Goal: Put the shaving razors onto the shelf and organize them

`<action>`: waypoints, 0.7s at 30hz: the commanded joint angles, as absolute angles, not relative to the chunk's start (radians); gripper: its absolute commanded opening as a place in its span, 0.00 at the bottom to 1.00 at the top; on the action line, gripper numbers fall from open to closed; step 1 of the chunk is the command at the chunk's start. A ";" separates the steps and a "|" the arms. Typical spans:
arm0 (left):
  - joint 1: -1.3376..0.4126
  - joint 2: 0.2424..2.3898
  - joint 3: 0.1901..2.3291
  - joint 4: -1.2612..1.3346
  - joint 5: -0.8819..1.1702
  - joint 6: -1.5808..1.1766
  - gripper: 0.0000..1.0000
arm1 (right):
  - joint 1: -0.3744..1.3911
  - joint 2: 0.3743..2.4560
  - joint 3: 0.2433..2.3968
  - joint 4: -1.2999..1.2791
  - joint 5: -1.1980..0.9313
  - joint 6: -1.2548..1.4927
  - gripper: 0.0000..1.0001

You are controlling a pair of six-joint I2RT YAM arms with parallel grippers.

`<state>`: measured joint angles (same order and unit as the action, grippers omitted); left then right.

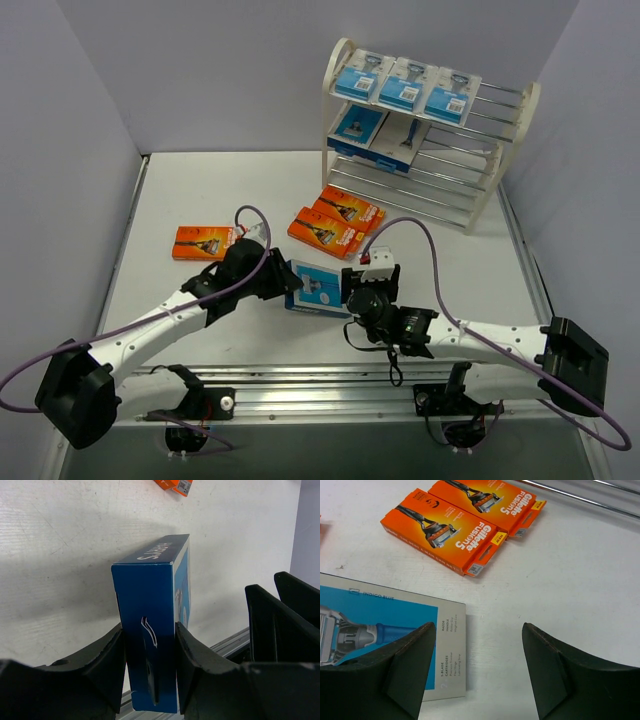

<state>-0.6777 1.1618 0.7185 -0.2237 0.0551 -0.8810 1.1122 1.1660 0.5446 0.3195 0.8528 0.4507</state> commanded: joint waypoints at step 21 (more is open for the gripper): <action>-0.632 0.924 0.925 -0.315 -0.077 -0.790 0.02 | 1.100 1.012 0.399 0.119 0.930 0.919 0.66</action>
